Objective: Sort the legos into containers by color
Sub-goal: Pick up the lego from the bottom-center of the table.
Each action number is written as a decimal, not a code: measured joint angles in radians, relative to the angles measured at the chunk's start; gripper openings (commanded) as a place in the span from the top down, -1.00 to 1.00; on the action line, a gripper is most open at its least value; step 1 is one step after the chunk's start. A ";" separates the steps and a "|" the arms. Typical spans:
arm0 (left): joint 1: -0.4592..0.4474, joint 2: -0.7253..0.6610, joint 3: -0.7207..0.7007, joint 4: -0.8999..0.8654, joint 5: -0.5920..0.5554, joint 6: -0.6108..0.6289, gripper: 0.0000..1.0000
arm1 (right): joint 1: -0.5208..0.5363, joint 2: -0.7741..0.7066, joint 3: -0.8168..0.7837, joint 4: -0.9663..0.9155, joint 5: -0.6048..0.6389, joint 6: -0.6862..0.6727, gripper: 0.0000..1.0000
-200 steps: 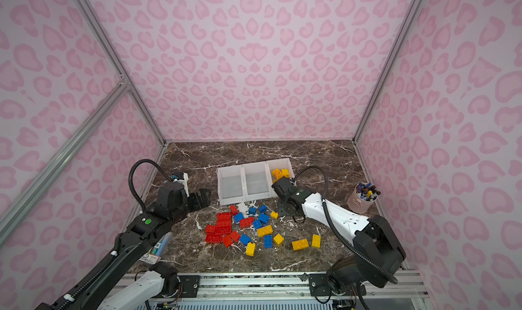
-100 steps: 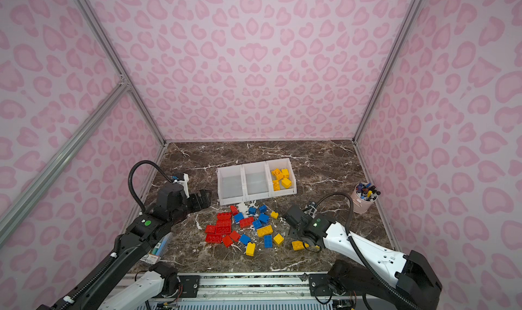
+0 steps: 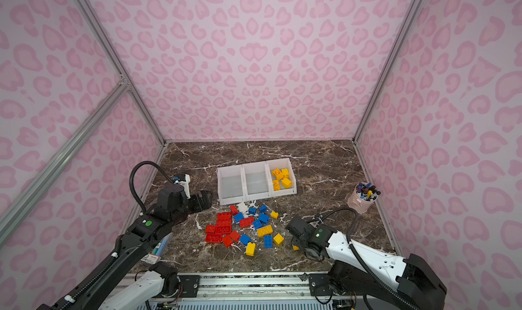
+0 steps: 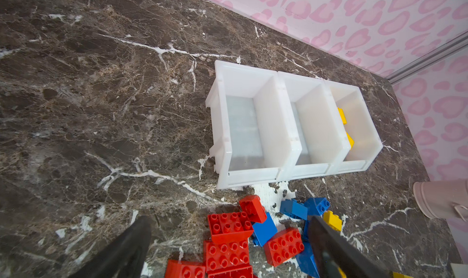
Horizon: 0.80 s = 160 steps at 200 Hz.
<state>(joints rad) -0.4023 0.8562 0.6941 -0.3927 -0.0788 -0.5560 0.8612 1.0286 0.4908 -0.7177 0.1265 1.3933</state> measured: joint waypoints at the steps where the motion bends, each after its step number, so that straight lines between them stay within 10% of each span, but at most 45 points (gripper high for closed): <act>1: 0.000 0.000 0.000 0.000 0.000 0.000 -0.97 | 0.000 0.003 0.001 0.003 0.000 0.000 -0.32; 160: 0.000 -0.011 -0.001 0.002 0.000 -0.007 -0.96 | -0.075 0.226 0.071 0.122 -0.041 -0.152 0.43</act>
<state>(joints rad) -0.4023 0.8448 0.6933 -0.3912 -0.0792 -0.5632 0.7864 1.2545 0.5621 -0.5957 0.0853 1.2411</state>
